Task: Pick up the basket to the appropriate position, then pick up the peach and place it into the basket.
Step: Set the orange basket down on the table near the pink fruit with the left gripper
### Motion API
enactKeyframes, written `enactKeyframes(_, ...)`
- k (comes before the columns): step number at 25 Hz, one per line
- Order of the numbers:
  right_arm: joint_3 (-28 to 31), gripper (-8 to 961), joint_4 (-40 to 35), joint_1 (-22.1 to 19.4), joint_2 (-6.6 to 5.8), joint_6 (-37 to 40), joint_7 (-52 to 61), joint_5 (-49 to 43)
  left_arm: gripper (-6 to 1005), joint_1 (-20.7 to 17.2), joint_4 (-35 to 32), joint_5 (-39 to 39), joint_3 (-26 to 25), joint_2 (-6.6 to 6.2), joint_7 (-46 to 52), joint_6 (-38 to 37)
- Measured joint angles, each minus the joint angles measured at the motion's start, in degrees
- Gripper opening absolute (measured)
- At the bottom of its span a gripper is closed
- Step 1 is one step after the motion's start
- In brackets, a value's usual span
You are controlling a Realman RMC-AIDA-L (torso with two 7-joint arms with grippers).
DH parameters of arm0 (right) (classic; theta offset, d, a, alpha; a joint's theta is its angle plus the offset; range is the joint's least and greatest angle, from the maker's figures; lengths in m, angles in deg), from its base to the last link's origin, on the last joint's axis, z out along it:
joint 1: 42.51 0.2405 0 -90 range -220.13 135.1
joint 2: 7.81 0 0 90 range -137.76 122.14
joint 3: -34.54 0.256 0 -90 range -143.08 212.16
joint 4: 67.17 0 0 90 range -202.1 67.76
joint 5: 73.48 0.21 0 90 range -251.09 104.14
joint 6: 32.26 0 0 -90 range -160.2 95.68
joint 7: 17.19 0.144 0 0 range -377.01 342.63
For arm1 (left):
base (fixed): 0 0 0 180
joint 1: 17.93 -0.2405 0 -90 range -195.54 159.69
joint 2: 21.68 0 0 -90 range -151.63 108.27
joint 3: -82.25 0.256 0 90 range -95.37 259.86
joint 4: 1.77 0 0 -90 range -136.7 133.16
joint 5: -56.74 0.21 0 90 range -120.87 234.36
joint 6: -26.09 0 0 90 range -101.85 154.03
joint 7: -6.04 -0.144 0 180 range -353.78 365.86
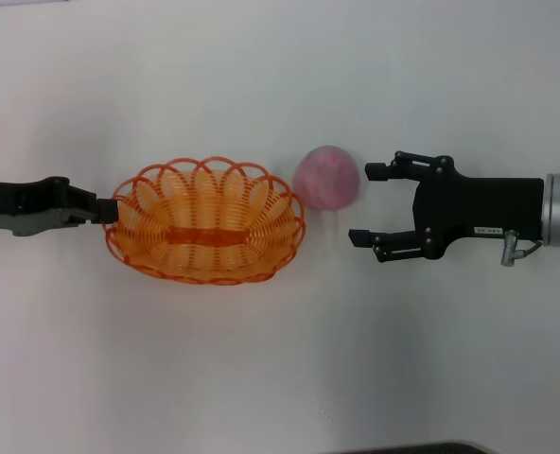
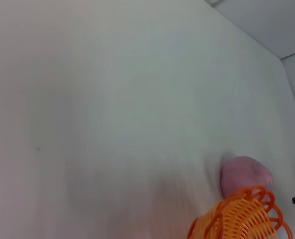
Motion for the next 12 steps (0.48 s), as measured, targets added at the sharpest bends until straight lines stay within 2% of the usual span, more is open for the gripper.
enactKeyframes(12, -0.1, 927, 0.0, -0.1, -0.05, 0.0, -0.1, -0.2, 33, -1.7, 0.2, -0.5, -0.5, 1.16, 0.3, 1.9)
